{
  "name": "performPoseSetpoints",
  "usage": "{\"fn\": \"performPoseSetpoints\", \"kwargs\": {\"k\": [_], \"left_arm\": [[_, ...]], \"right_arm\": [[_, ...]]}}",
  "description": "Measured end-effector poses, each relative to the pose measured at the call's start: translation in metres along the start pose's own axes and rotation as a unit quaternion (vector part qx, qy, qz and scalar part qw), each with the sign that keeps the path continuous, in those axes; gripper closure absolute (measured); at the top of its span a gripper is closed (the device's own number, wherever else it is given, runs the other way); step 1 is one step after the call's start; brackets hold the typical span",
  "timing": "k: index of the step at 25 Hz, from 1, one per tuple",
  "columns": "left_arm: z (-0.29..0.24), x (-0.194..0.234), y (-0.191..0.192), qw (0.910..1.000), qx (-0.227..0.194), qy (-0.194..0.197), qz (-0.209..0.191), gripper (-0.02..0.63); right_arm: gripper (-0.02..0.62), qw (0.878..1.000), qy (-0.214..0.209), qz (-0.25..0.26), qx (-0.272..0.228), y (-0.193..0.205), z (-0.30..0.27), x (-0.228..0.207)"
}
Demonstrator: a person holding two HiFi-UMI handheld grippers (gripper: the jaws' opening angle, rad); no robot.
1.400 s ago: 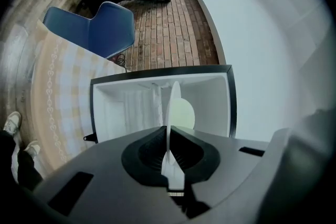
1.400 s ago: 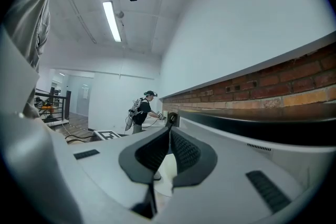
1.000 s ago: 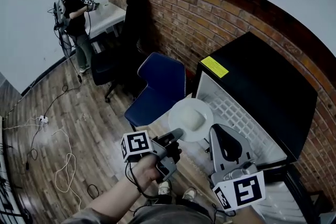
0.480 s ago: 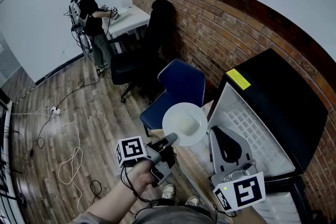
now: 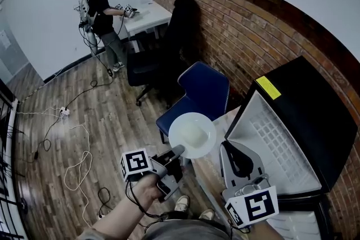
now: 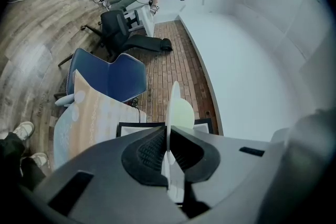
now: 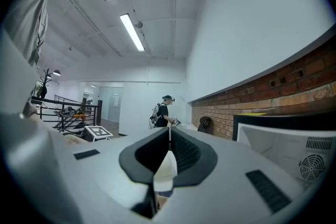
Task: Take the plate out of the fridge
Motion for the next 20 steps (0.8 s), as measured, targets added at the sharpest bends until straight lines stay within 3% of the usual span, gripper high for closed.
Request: {"fn": "performPoseSetpoints", "kwargs": {"k": [20], "left_arm": [[-0.0087, 0.0076, 0.0058, 0.9998, 0.014, -0.002, 0.012, 0.581]], "right_arm": [[0.565, 0.999, 0.015, -0.022, 0.021, 0.0084, 0.0051, -0.0093]]}}
Point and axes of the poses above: the fingertips, and each gripper's own axes: z backward along the fingers, x to its left, y out of its underside, the point moved 9 cm from there along z, backward along the fingers, and after that the axes turned 10 degrees about -z, right-handed, at the moved point
